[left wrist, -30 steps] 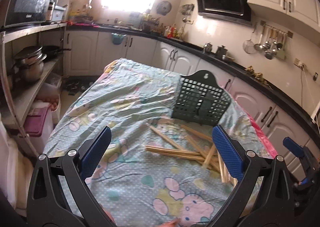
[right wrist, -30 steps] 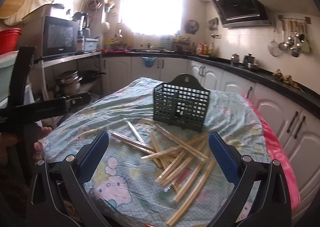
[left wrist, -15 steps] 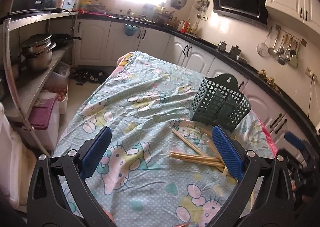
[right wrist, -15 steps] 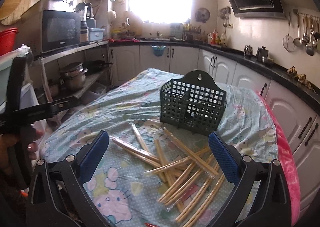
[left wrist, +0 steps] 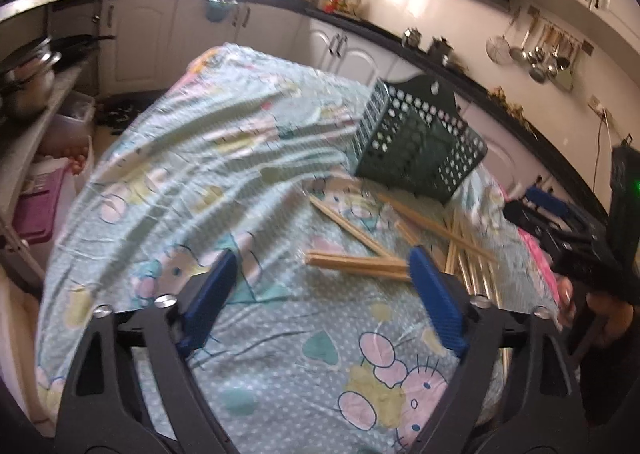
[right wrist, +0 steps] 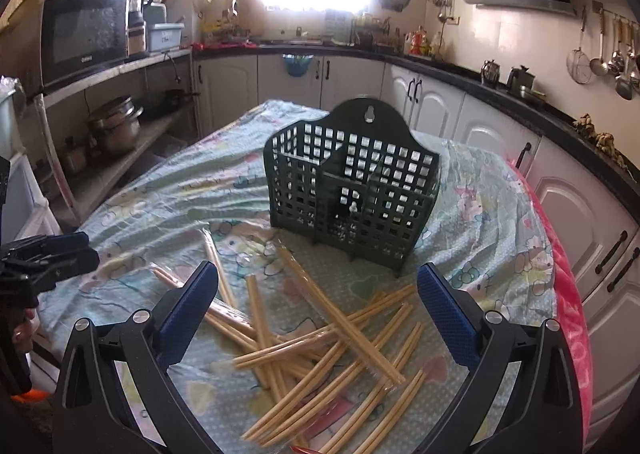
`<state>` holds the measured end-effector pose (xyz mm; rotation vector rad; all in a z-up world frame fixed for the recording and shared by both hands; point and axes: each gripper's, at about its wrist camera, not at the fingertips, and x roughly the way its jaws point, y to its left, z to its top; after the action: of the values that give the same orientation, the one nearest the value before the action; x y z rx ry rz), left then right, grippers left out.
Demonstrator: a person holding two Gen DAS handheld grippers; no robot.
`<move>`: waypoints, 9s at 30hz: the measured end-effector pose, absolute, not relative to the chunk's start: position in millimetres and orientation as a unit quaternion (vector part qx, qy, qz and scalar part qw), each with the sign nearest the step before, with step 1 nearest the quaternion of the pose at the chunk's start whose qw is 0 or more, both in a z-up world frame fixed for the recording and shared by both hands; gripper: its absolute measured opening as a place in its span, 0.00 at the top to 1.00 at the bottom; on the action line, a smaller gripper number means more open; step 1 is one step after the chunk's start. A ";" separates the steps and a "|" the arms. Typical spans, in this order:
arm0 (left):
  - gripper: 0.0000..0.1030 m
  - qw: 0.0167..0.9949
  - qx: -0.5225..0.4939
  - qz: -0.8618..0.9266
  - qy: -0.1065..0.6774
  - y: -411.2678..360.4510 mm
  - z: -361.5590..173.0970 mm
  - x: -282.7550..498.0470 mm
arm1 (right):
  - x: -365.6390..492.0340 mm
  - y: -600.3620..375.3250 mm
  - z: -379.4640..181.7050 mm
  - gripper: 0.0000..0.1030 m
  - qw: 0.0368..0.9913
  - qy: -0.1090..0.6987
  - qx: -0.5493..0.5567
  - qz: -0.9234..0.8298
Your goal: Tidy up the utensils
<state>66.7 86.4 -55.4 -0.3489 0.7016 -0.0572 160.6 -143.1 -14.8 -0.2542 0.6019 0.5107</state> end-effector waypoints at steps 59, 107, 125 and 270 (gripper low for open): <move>1.00 0.926 -0.198 -0.030 0.320 109.3 -23.6 114.2 | 246.1 -24.2 -27.8 0.94 0.827 0.386 -0.200 0.356; 1.00 0.975 -0.124 -0.137 0.124 17.2 194.4 203.7 | 246.7 -190.6 177.4 0.94 0.966 0.044 0.031 0.253; 1.00 0.975 -0.118 -0.112 0.149 35.7 153.9 232.5 | 286.0 -178.2 128.5 0.94 0.975 0.040 0.009 0.218; 0.46 0.854 -0.219 -0.113 0.457 1.6 -93.2 207.2 | 270.8 -219.9 -113.0 0.76 0.851 0.501 -0.009 0.157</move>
<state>207.2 1.6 -93.2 -0.4616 0.9617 -0.2385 270.8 -219.9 -113.0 -0.0187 1.0552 0.3316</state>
